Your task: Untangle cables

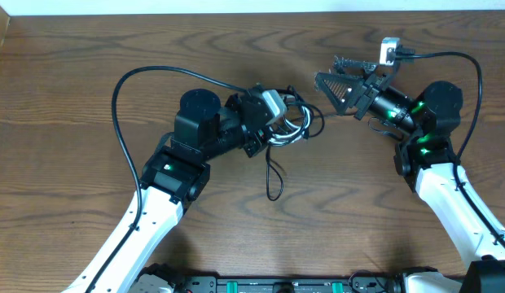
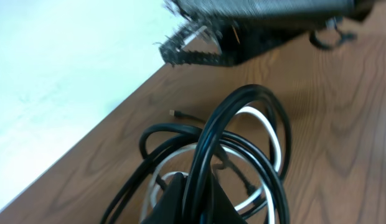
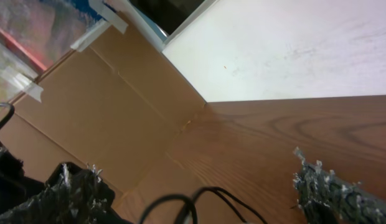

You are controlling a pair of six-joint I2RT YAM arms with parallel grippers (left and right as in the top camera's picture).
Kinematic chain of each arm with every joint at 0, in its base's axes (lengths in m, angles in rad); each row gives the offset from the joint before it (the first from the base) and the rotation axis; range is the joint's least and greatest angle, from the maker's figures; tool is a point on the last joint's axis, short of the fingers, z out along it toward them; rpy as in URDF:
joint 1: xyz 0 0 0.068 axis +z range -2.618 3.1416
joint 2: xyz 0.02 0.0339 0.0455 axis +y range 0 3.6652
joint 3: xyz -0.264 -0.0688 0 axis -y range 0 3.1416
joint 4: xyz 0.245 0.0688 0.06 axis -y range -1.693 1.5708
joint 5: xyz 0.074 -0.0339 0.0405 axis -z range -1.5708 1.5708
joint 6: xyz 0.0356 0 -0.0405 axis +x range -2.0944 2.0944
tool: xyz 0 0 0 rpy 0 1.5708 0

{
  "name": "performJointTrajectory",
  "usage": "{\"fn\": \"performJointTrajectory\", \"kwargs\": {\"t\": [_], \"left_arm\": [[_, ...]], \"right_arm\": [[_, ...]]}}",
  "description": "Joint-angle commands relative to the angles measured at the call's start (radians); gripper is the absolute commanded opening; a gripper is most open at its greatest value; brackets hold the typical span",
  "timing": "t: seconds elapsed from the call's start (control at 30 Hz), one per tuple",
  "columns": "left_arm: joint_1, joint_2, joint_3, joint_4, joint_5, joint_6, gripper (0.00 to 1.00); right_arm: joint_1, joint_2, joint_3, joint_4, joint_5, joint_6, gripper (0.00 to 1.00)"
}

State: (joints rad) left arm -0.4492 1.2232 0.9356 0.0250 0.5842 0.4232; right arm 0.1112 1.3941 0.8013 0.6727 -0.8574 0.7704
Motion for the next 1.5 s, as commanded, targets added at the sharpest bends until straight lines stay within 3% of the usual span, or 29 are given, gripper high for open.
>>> {"fn": "performJointTrajectory", "kwargs": {"t": [0.0, 0.3, 0.63, 0.8, 0.97, 1.23, 1.47], "left_arm": [[-0.001, -0.005, 0.017, -0.021, 0.034, 0.176, 0.08], [-0.001, -0.005, 0.017, -0.032, 0.034, 0.326, 0.08], [-0.001, -0.005, 0.017, -0.033, 0.033, 0.333, 0.07], [-0.001, -0.005, 0.017, -0.034, -0.016, 0.333, 0.07], [-0.001, -0.005, 0.017, -0.040, -0.039, 0.336, 0.07], [-0.001, -0.005, 0.017, -0.040, 0.038, 0.336, 0.07], [-0.001, -0.004, 0.017, -0.040, 0.037, 0.336, 0.07]], "right_arm": [[-0.005, -0.002, 0.001, 0.000, -0.011, 0.055, 0.97], [0.031, -0.002, 0.001, -0.078, -0.122, 0.135, 0.85], [0.119, -0.002, 0.001, -0.150, -0.156, 0.161, 0.85], [0.137, -0.002, 0.001, -0.141, -0.183, 0.167, 0.75], [0.138, -0.002, 0.001, -0.141, -0.196, 0.176, 0.72], [0.158, -0.002, 0.001, -0.141, -0.165, 0.176, 0.73], [0.161, -0.002, 0.001, -0.138, -0.136, 0.174, 0.45]]}}
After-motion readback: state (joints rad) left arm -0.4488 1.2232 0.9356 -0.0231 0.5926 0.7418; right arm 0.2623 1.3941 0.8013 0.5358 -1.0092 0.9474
